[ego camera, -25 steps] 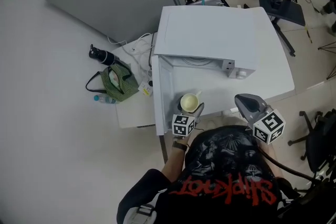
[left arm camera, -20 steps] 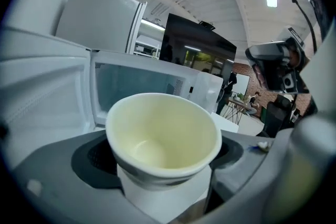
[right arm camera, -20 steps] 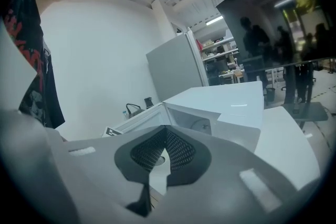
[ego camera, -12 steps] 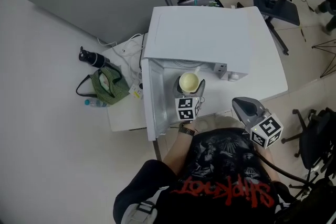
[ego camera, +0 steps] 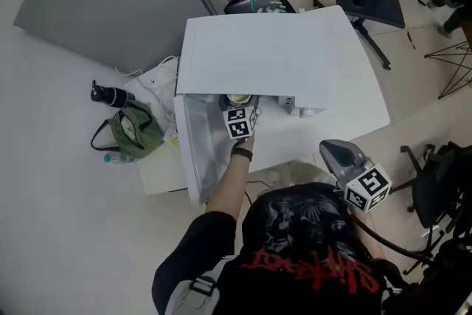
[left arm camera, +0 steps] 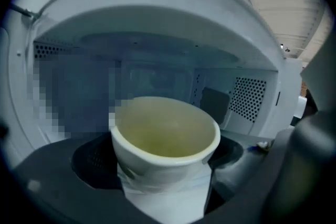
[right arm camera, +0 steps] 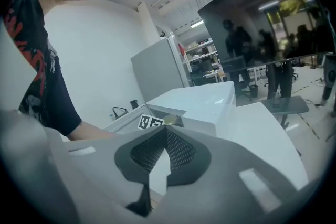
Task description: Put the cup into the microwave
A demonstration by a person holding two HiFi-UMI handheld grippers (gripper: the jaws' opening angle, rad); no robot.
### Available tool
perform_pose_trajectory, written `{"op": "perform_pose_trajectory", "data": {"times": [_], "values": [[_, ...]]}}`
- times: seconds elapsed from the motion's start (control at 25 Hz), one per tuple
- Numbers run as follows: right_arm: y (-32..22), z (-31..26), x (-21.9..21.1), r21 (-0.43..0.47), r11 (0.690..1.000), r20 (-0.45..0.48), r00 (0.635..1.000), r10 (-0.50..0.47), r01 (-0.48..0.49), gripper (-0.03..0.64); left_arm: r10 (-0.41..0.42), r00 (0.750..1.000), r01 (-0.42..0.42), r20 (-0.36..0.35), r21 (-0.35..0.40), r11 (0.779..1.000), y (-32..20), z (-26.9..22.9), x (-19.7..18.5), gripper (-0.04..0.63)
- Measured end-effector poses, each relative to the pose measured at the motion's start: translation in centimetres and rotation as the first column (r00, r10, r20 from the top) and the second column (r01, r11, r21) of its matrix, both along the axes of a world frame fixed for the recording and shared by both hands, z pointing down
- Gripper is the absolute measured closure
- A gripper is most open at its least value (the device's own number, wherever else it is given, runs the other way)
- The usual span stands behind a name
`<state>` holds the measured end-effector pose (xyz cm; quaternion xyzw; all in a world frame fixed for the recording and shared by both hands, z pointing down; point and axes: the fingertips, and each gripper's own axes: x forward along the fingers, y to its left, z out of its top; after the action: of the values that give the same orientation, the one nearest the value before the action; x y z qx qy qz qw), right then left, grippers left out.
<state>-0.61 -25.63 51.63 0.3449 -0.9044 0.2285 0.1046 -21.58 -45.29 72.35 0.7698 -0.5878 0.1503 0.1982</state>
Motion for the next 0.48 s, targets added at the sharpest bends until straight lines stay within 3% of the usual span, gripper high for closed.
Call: {"op": "perform_pose_trajectory", "data": {"times": [0.32, 0.48], "values": [[-0.2, 0.0, 0.2, -0.006, 1.0, 0.0, 1.0, -0.01, 0.01, 0.615, -0.034, 0.998, 0.033, -0.048, -0.028, 0.999, -3.2, 1.7, -0.7, 0.132], [-0.8, -0.2, -0.5, -0.001, 1.0, 0.008, 1.0, -0.028, 0.028, 0.615, 0.026, 0.997, -0.031, -0.078, -0.061, 0.998, -4.1, 2.4, -0.2, 0.132]]}}
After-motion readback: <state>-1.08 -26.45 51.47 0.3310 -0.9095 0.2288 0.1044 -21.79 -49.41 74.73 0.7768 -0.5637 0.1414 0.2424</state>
